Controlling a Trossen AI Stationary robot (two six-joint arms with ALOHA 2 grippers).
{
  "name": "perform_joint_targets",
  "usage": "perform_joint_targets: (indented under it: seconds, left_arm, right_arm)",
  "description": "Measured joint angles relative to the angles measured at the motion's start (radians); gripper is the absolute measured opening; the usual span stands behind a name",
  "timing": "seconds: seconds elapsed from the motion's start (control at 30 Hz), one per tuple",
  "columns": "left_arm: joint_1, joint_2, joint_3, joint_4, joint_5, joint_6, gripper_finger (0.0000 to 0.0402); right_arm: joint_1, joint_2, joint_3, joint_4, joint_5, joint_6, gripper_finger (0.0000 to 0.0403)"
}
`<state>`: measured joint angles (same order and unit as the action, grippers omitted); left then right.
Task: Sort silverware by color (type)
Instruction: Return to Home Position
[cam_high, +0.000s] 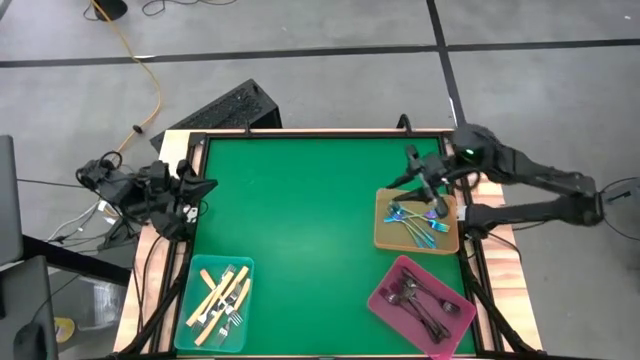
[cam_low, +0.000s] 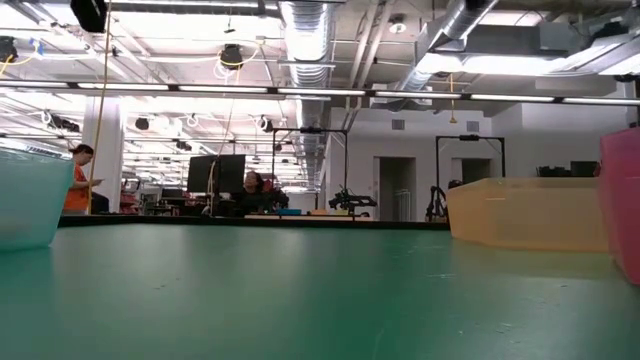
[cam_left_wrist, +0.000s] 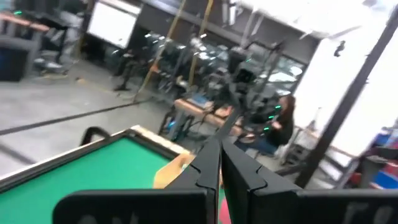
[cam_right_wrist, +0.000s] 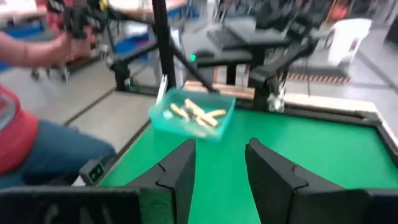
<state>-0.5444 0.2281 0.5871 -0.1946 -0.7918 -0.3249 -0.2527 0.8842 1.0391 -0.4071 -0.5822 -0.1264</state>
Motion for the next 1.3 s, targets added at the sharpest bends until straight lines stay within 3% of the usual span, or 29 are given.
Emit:
perform_joint_targets:
  seconds: [0.2,0.43,0.6,0.73,0.87,1.23,1.3]
  left_arm:
    - [0.000,-0.137,-0.141,0.122,0.037,0.038,0.0000]
    - [0.000,-0.229,-0.204,0.195,0.108,0.086,0.0000]
    - [0.000,-0.223,-0.213,0.210,0.147,0.119,0.0000]
    - [0.000,-0.224,-0.216,0.202,0.192,0.130,0.0000]
    - [0.001,-0.224,-0.240,0.194,0.188,0.141,0.0000]
    - [0.001,-0.224,-0.525,0.444,0.156,0.103,0.0000]
    - [0.001,-0.224,-0.563,0.480,0.157,0.099,0.0000]
  right_arm:
    - [-0.062,-0.299,-0.278,0.204,0.005,0.124,0.0161]
    - [-0.123,-0.634,-0.458,0.235,0.009,0.220,0.0161]
    - [-0.141,-0.879,-0.555,0.228,0.110,0.284,0.0161]
    - [-0.141,-0.865,-0.592,0.198,0.150,0.290,0.0161]
    - [-0.141,-0.821,-0.665,0.286,0.191,0.284,0.0161]
    - [-0.120,-0.880,-1.030,0.659,0.199,0.403,0.0161]
    - [-0.120,-0.876,-1.029,0.611,0.199,0.407,0.0161]
